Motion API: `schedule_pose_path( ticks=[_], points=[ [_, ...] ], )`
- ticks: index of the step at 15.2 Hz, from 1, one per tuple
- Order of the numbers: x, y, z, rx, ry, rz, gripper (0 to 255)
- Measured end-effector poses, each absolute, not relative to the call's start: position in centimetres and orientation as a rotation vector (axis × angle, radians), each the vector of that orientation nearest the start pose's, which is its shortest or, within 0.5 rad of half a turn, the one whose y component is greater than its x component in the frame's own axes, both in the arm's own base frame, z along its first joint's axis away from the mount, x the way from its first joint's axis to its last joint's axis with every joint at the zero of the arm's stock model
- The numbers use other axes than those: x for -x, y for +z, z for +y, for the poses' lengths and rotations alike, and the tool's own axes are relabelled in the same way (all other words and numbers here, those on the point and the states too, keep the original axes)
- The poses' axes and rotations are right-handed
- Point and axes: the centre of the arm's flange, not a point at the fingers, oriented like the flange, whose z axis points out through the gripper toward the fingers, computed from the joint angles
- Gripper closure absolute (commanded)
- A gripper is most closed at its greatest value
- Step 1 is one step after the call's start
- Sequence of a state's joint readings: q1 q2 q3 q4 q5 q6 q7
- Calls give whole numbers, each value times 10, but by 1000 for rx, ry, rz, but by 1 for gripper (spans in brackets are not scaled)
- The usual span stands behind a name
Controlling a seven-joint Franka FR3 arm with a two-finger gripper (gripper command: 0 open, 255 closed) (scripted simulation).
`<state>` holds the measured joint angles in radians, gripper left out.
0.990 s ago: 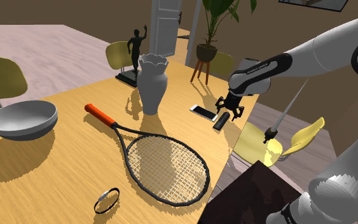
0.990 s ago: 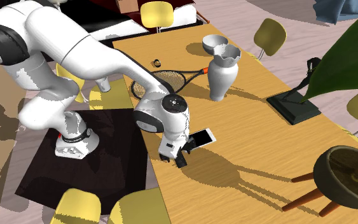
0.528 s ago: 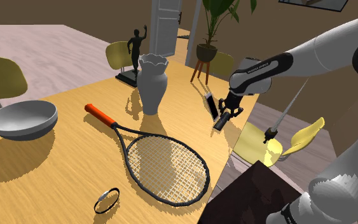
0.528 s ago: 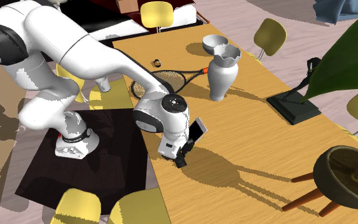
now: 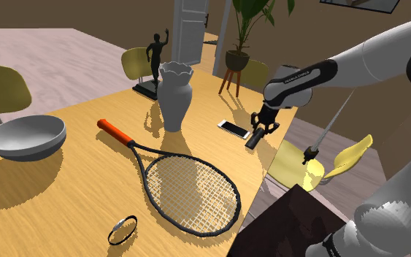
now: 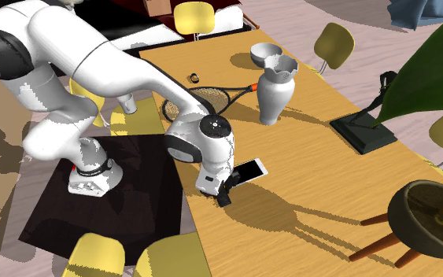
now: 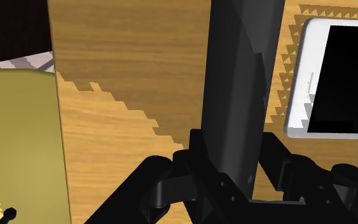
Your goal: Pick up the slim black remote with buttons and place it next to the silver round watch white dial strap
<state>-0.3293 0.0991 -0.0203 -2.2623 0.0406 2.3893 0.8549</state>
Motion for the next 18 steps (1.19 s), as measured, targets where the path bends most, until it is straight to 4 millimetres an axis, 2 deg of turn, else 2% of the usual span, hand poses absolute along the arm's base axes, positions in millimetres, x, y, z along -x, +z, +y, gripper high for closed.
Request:
schedule_pose_path(
  ticks=[18],
  points=[
    [-502, 412, -181, 2537, -32, 1798, 255]
  ],
)
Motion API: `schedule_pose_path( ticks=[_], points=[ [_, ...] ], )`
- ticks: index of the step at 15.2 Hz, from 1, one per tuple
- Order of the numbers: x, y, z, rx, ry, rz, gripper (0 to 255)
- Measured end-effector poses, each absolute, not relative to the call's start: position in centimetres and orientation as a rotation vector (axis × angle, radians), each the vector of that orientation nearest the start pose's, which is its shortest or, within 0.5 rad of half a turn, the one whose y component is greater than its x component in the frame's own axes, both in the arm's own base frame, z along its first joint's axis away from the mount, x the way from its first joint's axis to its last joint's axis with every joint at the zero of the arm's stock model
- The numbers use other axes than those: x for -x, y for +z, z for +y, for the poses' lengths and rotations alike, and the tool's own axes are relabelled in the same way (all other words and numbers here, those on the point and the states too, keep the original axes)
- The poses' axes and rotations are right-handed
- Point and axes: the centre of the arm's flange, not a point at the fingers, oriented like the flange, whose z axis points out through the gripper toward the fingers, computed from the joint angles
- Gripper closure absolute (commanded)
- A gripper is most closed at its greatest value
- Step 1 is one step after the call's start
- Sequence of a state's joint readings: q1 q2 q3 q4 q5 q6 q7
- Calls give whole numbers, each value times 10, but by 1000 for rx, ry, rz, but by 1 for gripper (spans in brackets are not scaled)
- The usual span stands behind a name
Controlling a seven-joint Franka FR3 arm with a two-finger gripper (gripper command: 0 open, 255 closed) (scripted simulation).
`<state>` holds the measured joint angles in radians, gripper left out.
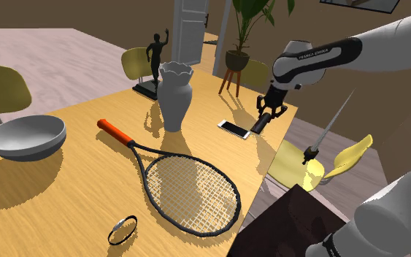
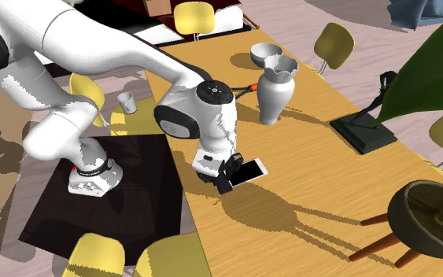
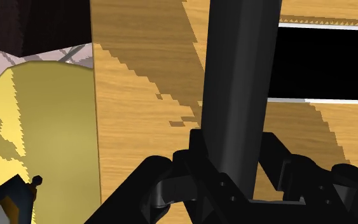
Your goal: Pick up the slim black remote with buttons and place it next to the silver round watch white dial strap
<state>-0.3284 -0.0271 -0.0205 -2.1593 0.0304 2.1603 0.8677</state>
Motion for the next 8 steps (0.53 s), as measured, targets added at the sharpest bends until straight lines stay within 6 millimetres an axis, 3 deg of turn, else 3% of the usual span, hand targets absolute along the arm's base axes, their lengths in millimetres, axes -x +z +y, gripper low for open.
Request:
schedule_pose_path(
  ticks=[4, 8],
  points=[
    [-487, 418, -143, 2538, -32, 1797, 255],
    [-466, 416, -92, 2538, -31, 1795, 255]
  ],
)
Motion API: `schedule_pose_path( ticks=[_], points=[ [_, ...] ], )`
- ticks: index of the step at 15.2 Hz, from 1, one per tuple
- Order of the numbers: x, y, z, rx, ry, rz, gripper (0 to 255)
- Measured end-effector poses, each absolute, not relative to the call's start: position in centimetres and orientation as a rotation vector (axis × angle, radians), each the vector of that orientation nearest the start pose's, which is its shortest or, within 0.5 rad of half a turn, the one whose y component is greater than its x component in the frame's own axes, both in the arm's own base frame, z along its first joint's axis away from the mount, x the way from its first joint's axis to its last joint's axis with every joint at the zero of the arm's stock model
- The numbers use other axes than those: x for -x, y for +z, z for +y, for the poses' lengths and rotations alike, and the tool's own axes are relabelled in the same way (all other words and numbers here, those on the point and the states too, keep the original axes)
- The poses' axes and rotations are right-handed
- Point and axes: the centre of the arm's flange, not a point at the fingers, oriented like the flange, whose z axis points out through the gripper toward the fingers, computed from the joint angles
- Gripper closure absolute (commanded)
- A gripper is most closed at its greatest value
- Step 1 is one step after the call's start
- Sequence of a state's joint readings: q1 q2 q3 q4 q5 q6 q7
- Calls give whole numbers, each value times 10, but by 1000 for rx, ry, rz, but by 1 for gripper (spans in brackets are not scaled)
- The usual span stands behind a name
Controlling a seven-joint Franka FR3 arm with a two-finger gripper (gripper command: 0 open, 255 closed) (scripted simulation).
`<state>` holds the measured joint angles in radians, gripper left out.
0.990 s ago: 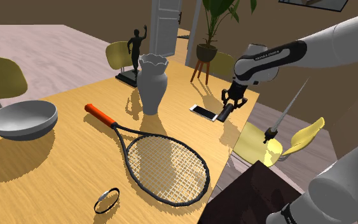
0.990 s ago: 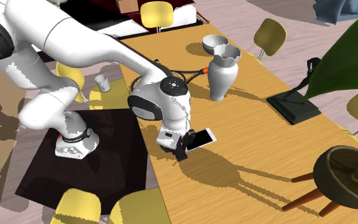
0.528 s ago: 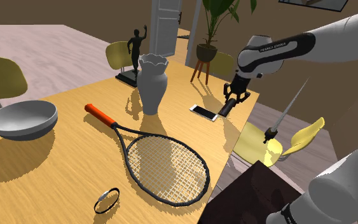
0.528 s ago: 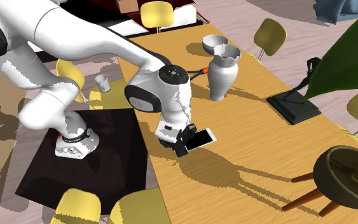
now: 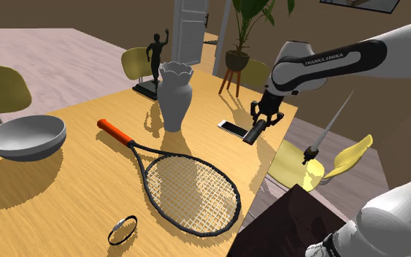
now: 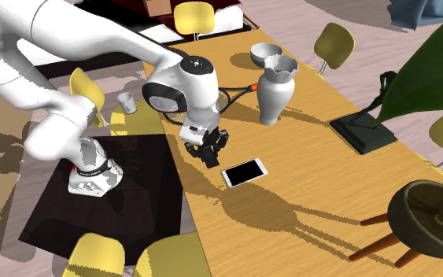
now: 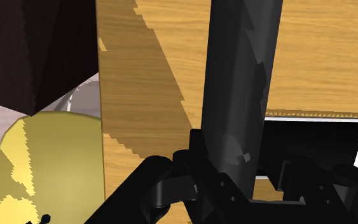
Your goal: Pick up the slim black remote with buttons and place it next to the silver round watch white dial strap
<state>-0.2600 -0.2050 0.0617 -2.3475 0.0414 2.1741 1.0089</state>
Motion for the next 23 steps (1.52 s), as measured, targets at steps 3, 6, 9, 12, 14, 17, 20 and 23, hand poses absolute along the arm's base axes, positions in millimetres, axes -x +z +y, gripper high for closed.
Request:
schedule_pose_path(
  ticks=[3, 6, 9, 12, 14, 17, 20, 23],
  points=[
    [-454, 418, -62, 2537, -31, 1796, 255],
    [-440, 419, -22, 2538, -31, 1795, 255],
    [-423, 419, 15, 2538, -31, 1795, 255],
    [-410, 417, 51, 2538, -31, 1795, 255],
    [-395, 416, 76, 2538, -32, 1796, 255],
    [-384, 418, 110, 2538, -31, 1795, 255],
    [-369, 419, 150, 2539, -31, 1795, 255],
    [-352, 417, 184, 2538, -32, 1796, 255]
  ],
)
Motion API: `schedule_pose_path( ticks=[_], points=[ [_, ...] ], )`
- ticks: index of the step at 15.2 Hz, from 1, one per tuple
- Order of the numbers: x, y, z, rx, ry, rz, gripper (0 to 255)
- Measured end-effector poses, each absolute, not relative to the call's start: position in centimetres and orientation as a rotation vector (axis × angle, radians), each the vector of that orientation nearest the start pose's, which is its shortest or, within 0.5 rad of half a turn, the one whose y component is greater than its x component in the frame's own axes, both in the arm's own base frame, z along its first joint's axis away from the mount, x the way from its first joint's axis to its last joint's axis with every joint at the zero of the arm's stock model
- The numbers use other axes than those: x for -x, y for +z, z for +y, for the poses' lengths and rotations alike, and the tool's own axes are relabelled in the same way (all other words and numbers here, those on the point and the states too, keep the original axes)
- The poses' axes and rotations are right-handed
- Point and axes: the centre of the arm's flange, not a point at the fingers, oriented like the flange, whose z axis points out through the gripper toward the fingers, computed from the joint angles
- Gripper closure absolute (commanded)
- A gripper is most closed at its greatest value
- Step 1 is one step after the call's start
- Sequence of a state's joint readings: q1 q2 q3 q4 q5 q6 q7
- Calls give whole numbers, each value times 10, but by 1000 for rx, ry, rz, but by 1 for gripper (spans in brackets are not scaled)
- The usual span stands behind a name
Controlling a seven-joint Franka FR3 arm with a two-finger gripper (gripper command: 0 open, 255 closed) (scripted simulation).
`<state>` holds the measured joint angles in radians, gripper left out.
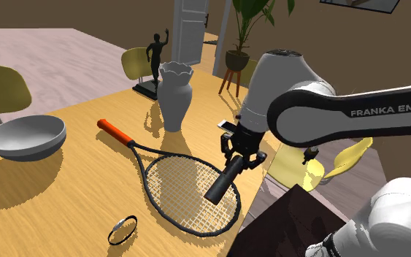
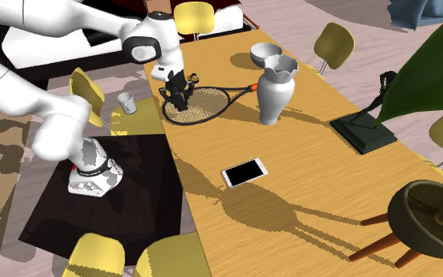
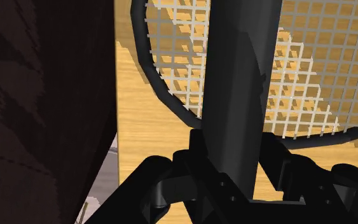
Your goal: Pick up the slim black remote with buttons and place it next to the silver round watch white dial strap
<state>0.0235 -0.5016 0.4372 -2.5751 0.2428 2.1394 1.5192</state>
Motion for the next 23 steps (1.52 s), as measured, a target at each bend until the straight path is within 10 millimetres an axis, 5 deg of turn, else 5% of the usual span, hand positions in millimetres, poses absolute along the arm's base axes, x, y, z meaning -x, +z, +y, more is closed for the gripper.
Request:
schedule_pose_path(
  ticks=[23],
  points=[
    [-237, 418, 469, 2542, -29, 1793, 255]
  ],
)
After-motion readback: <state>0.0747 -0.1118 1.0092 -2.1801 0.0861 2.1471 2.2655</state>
